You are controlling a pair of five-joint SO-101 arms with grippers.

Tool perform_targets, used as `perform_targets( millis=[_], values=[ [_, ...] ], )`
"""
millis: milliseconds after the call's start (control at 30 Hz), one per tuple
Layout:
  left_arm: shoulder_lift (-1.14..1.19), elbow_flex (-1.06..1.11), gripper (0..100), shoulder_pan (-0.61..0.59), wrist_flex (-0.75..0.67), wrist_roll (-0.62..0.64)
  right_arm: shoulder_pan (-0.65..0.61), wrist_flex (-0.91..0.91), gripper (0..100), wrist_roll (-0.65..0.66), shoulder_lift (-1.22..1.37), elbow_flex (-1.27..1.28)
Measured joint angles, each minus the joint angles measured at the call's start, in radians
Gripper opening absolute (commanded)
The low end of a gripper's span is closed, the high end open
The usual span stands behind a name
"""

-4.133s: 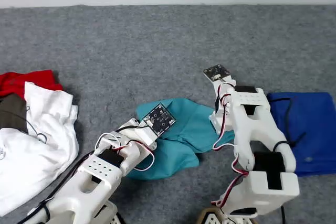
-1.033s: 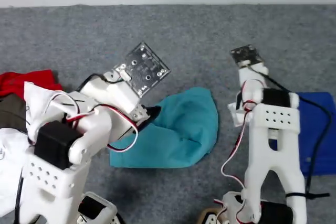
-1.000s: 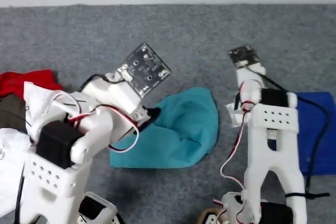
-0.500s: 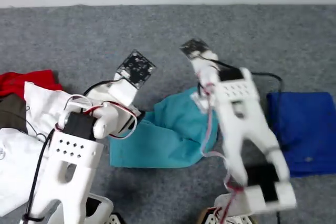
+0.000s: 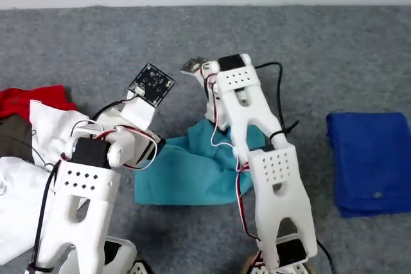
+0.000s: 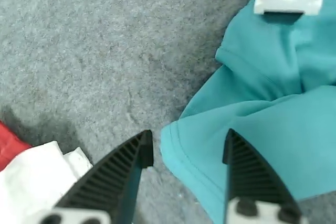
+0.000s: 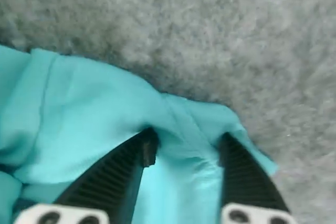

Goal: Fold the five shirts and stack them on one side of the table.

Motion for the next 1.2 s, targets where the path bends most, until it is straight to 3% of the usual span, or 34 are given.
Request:
perform_targets(
  millis=[133,300,800,1000,1200],
  values=[
    [0.000,0.000,21,0.000,0.000,0.000,0.014,0.031,1.3,0.005,0.100,-0.190],
    [0.000,0.000,21,0.000,0.000,0.000,0.014,0.031,1.0,-0.003,0.037,-0.213],
    [0.000,0.000,21,0.000,0.000,0.000,0.023,0.031,1.0,-0.081,-0.646,-0.190],
    [0.000,0.017,21,0.000,0.000,0.000,0.195,0.031,1.0,-0.100,-0.687,-0.092],
    [0.000,0.041,21,0.000,-0.003,0.000,0.350,0.031,1.0,-0.155,-0.764,0.299]
  ],
)
